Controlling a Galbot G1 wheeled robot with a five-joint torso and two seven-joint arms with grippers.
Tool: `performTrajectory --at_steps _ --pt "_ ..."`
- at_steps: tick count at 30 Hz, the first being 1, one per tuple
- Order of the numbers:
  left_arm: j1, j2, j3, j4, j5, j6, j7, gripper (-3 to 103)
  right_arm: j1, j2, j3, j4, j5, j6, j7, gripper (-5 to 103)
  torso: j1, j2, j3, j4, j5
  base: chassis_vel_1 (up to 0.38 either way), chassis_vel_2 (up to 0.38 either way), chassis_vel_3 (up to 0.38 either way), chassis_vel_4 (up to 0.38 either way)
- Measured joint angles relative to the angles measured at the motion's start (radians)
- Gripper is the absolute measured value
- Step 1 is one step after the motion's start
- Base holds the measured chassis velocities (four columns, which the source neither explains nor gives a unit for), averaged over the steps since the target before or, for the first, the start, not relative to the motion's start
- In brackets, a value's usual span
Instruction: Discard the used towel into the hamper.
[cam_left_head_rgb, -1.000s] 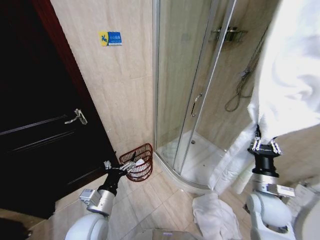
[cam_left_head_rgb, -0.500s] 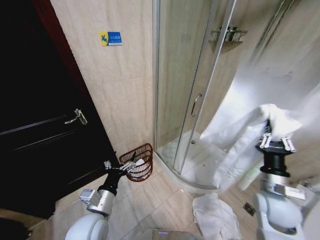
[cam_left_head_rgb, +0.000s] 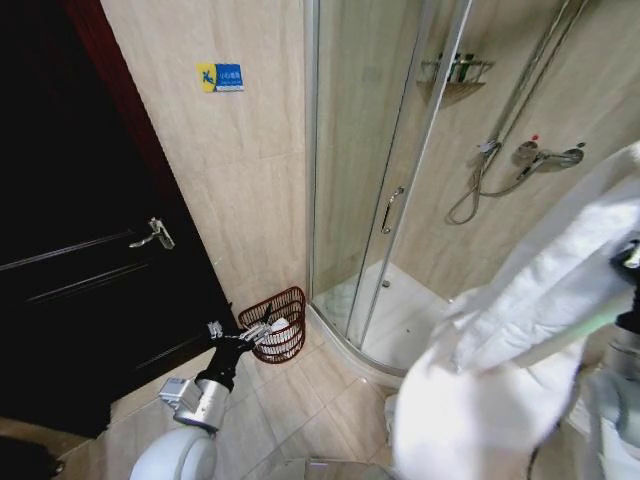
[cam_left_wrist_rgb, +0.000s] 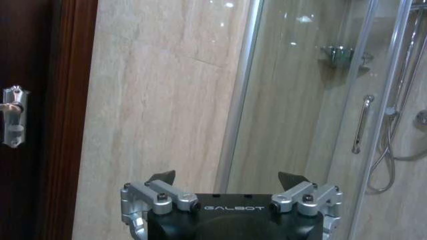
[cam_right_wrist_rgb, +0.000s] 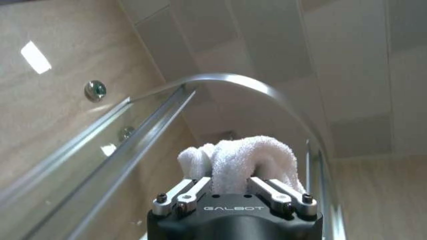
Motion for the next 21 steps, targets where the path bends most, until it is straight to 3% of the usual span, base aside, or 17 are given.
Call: performTrajectory --at_steps 21 --pt "0.0 0.0 0.0 0.0 0.0 0.0 0.0 100 -0.018 0.017 -0.05 0.067 0.093 0.006 -0.046 13 0.0 0.0 0.0 0.0002 -0.0003 0.0 0.0 0.0 0.0"
